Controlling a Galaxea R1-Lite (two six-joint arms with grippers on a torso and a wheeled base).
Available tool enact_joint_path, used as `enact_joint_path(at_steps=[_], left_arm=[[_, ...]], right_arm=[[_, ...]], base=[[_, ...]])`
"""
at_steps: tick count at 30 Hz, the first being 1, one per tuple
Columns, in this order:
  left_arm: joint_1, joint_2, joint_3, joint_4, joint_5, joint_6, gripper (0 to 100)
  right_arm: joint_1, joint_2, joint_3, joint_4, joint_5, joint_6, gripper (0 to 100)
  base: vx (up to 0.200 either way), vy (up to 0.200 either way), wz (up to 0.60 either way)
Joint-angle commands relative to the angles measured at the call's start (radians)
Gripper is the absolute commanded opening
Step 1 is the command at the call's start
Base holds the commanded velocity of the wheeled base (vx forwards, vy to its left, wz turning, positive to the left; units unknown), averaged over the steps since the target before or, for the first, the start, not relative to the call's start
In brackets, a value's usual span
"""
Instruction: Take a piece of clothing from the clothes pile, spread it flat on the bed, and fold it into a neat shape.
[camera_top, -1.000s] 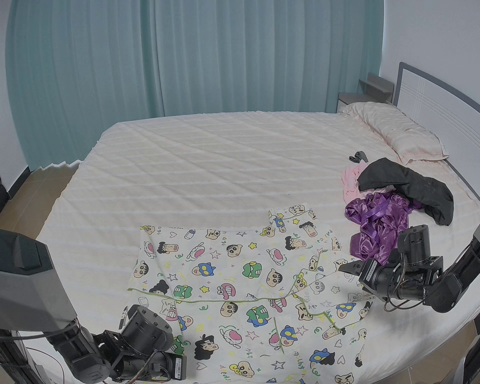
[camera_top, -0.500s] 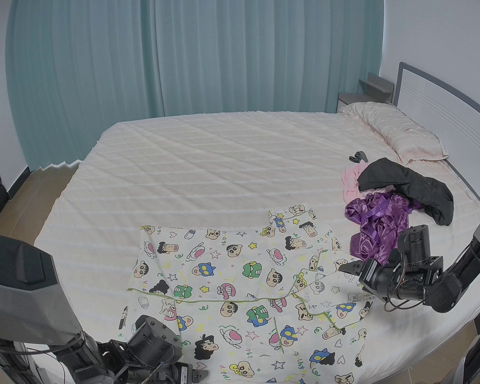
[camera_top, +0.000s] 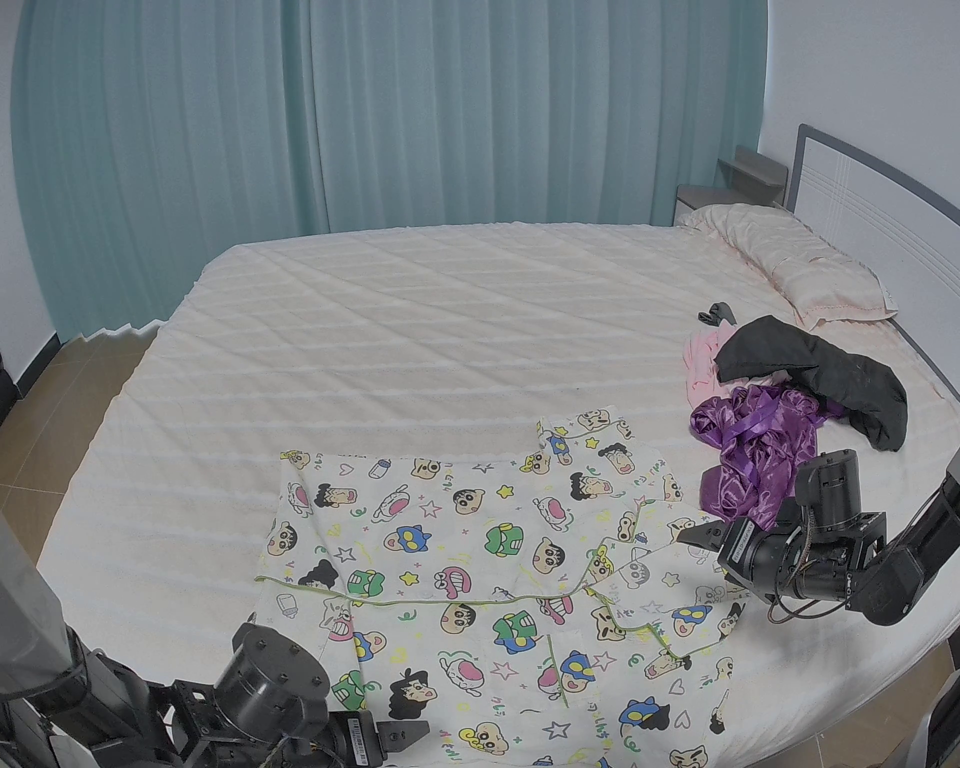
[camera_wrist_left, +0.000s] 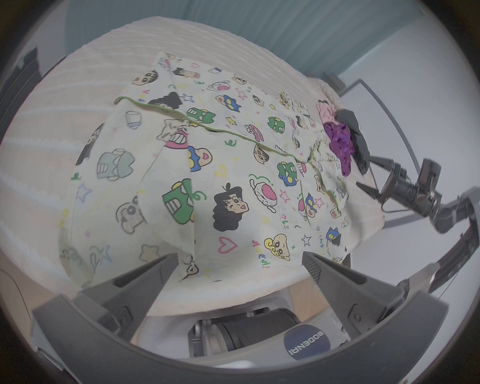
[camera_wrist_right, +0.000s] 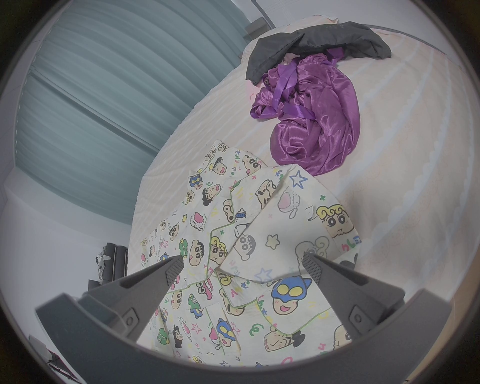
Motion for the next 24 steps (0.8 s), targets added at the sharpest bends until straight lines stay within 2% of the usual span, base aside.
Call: enact_joint_path(at_steps=[1,4,5,11,18,24], left_arm=[[0.008,-0.067,0.040,-0.002,0.015,-0.054,100],[0.017,-0.060,0.047,-0.004,0.039,-0.102,100],[0.032,-0.056,0.047,-0.005,0.061,-0.179,100],[0.078,-0.042,0.040,-0.007,0.073,-0.346,100],[0.167,0.004,0.051,-0.085,0.069,-0.380,100],[0.175,0.082,0.046,-0.131,0.070,-0.424,100]], right_arm=[[0.002,0.001,0.000,-0.001,0.001,0.000,100],[0.010,0.001,0.000,-0.001,0.001,0.002,100],[0.014,0.001,0.000,-0.001,0.001,0.002,100],[0.017,0.000,0.004,-0.002,0.001,0.002,100],[0.017,-0.012,0.004,-0.002,0.001,0.002,100],[0.017,-0.023,0.004,-0.002,0.001,0.002,100]], base=[[0.000,0.000,0.00],[0.000,0.000,0.00],[0.000,0.000,0.00],[0.000,0.000,0.00],[0.000,0.000,0.00],[0.000,0.000,0.00]])
